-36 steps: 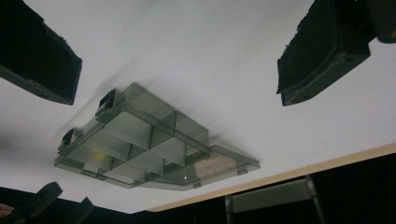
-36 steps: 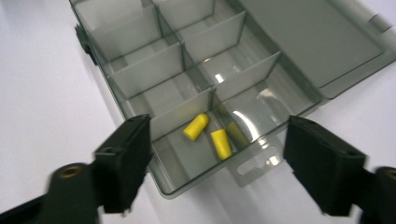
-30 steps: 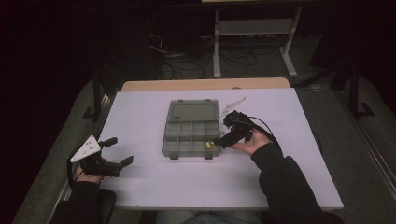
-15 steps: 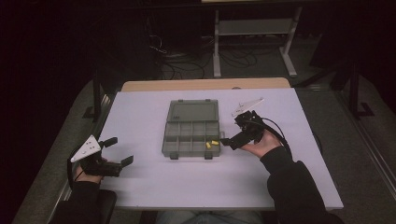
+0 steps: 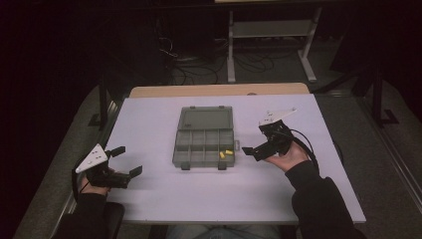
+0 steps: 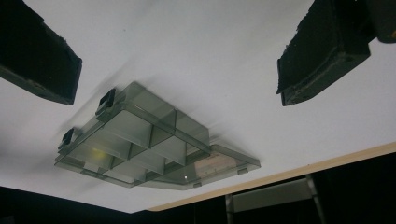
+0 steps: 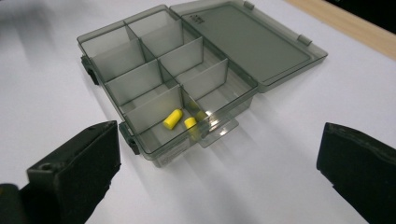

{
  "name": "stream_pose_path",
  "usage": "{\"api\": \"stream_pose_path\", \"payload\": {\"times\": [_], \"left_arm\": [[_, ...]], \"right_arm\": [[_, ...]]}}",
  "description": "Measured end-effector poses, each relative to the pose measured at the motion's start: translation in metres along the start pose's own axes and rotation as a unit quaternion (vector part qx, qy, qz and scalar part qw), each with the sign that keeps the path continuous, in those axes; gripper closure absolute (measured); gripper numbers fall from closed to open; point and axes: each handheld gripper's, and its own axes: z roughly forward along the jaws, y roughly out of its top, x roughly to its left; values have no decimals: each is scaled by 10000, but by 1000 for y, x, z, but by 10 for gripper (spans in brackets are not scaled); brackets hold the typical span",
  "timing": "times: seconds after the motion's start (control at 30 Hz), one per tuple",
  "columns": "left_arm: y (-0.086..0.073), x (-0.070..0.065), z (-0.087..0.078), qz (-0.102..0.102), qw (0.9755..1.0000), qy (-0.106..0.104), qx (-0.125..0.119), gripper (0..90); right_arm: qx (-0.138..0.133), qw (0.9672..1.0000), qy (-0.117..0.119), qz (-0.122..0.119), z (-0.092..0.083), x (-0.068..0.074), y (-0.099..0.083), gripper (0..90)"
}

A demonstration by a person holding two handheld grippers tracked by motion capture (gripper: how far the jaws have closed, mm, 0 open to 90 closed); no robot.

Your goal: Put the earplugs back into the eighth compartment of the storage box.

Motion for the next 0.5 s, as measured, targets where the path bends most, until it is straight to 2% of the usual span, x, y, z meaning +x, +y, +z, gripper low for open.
{"api": "stream_pose_path", "payload": {"times": [0.3,0.4,0.5], "left_arm": [[0,0,0,8,10000,5,6,0],[0,0,0,9,10000,6,5,0],[0,0,0,6,10000,6,3,0]], "right_arm": [[-277,9995,-73,143,-11,-3,-18,0],[-374,9989,-70,257,-15,-4,-28,0],[-366,9989,-38,288,-16,-4,-32,0]]}}
